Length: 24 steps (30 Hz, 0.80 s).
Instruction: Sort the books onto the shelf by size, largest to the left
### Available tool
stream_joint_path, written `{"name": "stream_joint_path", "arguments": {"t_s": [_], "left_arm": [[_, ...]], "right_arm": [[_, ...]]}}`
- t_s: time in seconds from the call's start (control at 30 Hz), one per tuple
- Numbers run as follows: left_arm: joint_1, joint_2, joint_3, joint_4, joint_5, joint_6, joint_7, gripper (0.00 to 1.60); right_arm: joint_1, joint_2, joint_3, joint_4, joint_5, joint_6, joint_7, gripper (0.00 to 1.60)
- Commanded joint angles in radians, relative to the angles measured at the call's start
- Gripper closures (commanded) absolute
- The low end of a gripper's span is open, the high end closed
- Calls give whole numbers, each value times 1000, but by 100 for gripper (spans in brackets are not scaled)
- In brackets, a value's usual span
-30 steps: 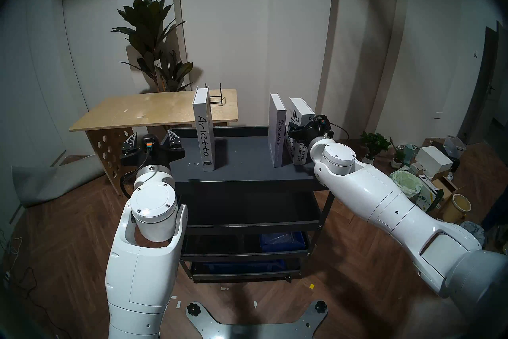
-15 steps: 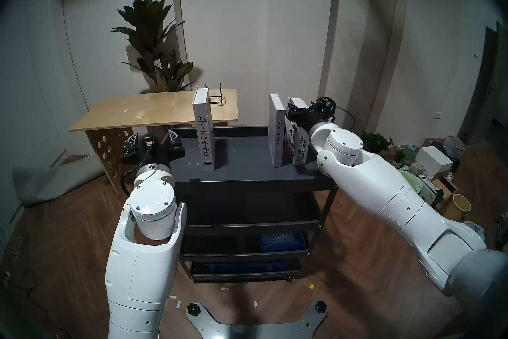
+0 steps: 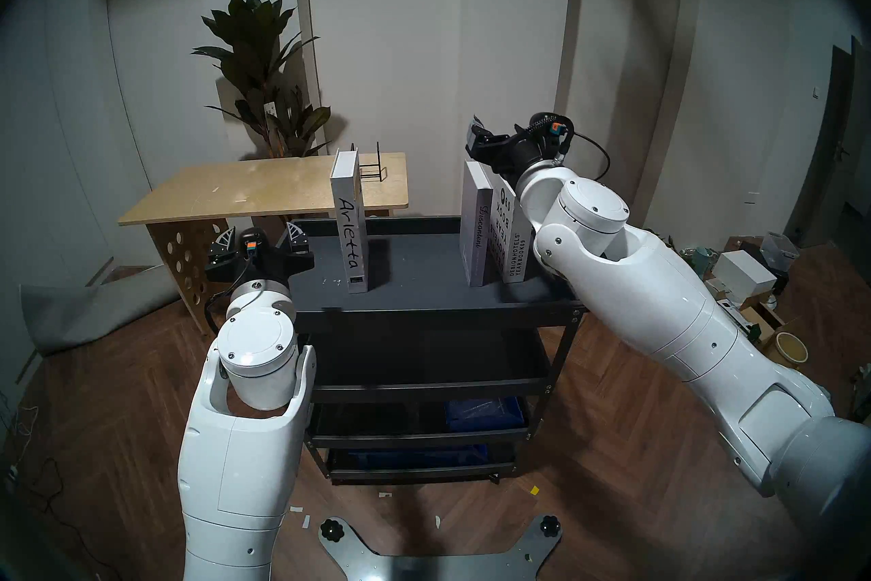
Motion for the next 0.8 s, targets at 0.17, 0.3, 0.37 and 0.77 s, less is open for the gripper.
{"name": "stream_joint_path", "arguments": {"t_s": [0.17, 0.3, 0.37, 0.77], "left_arm": [[-23, 2, -18, -2, -17, -17, -8, 0], [-29, 2, -19, 9, -25, -25, -14, 0], [-31, 3, -19, 14, -27, -30, -17, 0], [-28, 7, -40, 27, -28, -39, -13, 0]], "right_arm": [[-59, 18, -3, -185, -84, 157, -210, 0], [-113, -4, 5, -214, -117, 227, -288, 0], [-129, -38, 6, -198, -128, 256, -330, 0], [-91, -160, -103, 13, -194, 188, -425, 0]]}}
